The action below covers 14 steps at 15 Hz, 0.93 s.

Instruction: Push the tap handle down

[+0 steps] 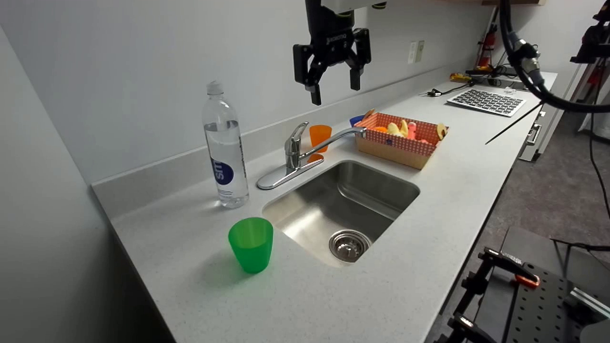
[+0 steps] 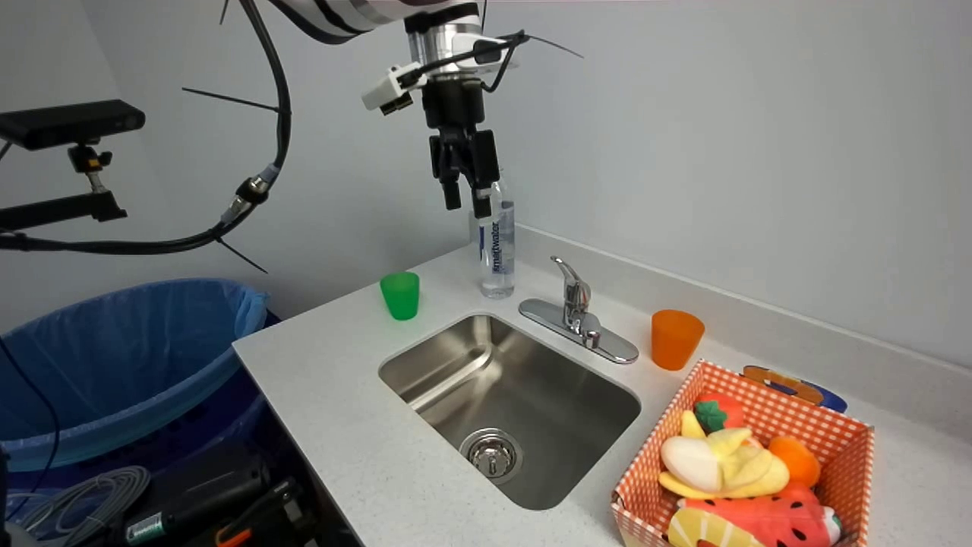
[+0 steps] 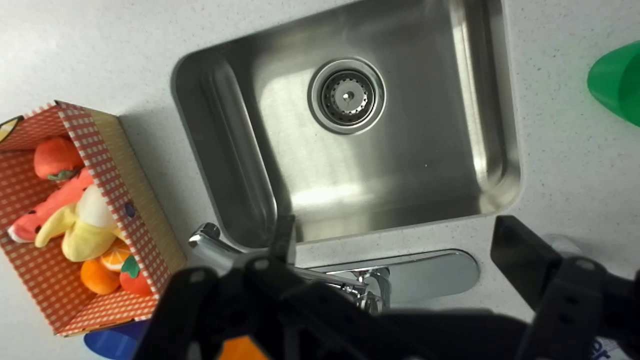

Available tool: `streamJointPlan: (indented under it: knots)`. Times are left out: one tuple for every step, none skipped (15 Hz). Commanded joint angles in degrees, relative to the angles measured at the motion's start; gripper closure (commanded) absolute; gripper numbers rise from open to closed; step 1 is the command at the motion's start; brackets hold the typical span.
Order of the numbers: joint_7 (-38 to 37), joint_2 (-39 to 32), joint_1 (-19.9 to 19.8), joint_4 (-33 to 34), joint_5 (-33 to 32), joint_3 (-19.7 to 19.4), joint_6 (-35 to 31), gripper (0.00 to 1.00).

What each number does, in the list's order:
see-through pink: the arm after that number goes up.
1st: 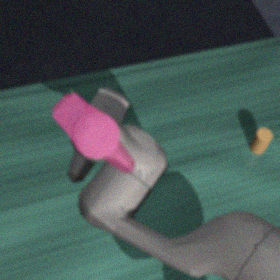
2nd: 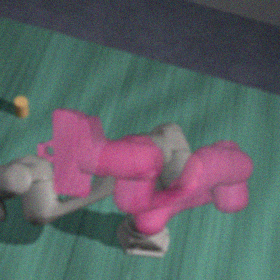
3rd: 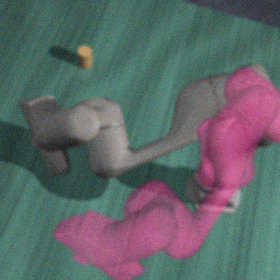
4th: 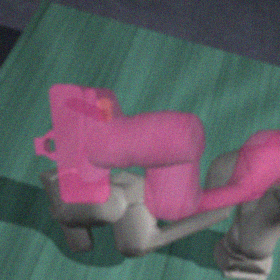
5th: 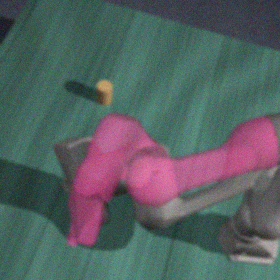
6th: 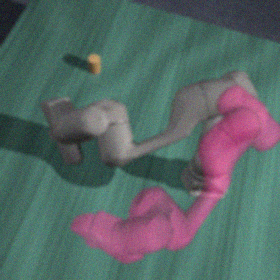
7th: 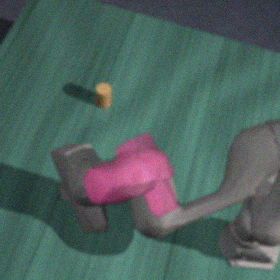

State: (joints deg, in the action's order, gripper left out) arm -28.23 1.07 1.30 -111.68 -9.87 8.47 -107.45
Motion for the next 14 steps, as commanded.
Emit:
streamJointPlan:
  knots:
    - [0.0,0.0,1.3,0.2,0.0,-1.2,0.2,0.00]
    - [0.0,0.0,1.3,0.2,0.0,-1.2,0.2,0.00]
    - [0.0,0.0,1.3,0.2,0.0,-1.2,0.2,0.00]
    - [0.0,0.0,1.3,0.2,0.0,-1.2,0.2,0.00]
    - [0.0,0.0,1.3,0.2,0.0,-1.2,0.2,0.00]
    - [0.0,0.0,1.3,0.2,0.0,-1.2,0.2,0.00]
    - [0.0,0.0,1.3,0.2,0.0,-1.2,0.2,0.00]
    - [-0.8,-0.2,1.2,0.4,-0.4,-1.3,0.0,0.00]
    - [-1.4,-0.7,1.2,0.9,-0.6,-1.3,0.0,0.00]
    - [-1.8,-1.2,1.2,1.3,-0.7,-1.4,-0.2,0.00]
    - [-2.3,-1.9,1.1,2.0,-1.0,-1.6,-0.4,0.00]
    - [-2.7,-2.4,1.0,2.4,-1.2,-1.8,-0.8,0.00]
    - [-3.2,-3.2,1.0,3.1,-1.2,-2.0,-1.0,0.00]
    - [-3.6,-3.9,1.0,3.9,-1.2,-2.3,-1.3,0.00]
